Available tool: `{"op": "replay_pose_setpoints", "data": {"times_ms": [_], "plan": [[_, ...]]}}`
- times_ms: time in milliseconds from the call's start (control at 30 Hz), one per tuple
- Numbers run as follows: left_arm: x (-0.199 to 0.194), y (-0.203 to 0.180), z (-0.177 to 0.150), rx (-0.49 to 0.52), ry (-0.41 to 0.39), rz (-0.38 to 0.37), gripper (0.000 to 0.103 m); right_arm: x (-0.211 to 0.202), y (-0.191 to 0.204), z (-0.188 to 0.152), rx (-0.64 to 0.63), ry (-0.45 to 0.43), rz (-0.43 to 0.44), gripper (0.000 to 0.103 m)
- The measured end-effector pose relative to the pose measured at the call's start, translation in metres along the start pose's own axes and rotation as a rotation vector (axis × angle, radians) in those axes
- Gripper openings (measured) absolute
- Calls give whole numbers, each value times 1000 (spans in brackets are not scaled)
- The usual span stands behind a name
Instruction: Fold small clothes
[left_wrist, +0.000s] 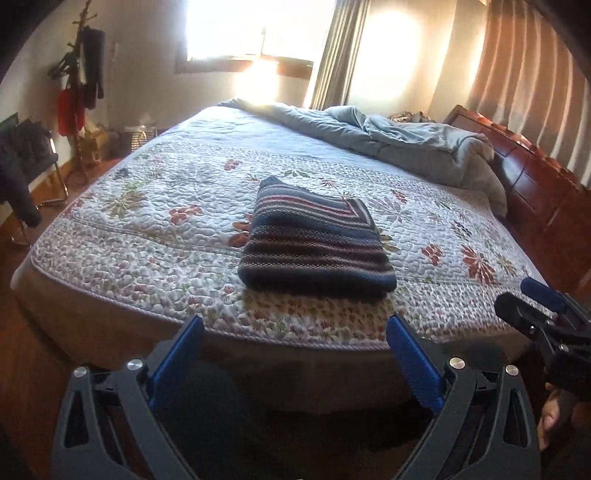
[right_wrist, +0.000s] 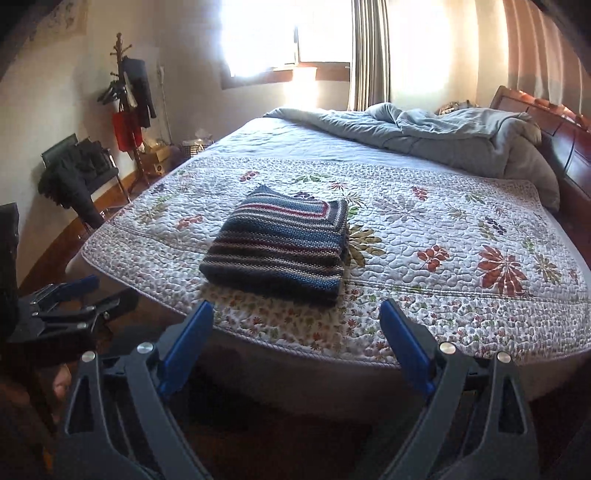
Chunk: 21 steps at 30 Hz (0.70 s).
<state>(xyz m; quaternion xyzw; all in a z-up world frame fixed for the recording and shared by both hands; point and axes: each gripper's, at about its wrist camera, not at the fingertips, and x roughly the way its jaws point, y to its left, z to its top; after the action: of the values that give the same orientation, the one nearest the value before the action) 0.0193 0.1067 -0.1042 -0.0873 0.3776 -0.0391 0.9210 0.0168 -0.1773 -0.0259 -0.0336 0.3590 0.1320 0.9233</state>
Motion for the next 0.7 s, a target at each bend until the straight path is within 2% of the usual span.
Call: {"op": "replay_pose_setpoints", "data": {"times_ms": [167, 300, 467, 700], "plan": [[-22, -1, -5, -35, 12, -50, 99, -15, -2, -10, 36, -32, -12, 91], [-39, -7, -9, -2, -12, 10, 99, -16, -3, -20, 64, -32, -11, 91], [-51, -13, -11, 8, -27, 44, 99, -18, 1, -28, 64, -29, -1, 91], [-48, -13, -12, -10, -7, 29, 99, -14, -2, -31, 60, -15, 14, 91]]}}
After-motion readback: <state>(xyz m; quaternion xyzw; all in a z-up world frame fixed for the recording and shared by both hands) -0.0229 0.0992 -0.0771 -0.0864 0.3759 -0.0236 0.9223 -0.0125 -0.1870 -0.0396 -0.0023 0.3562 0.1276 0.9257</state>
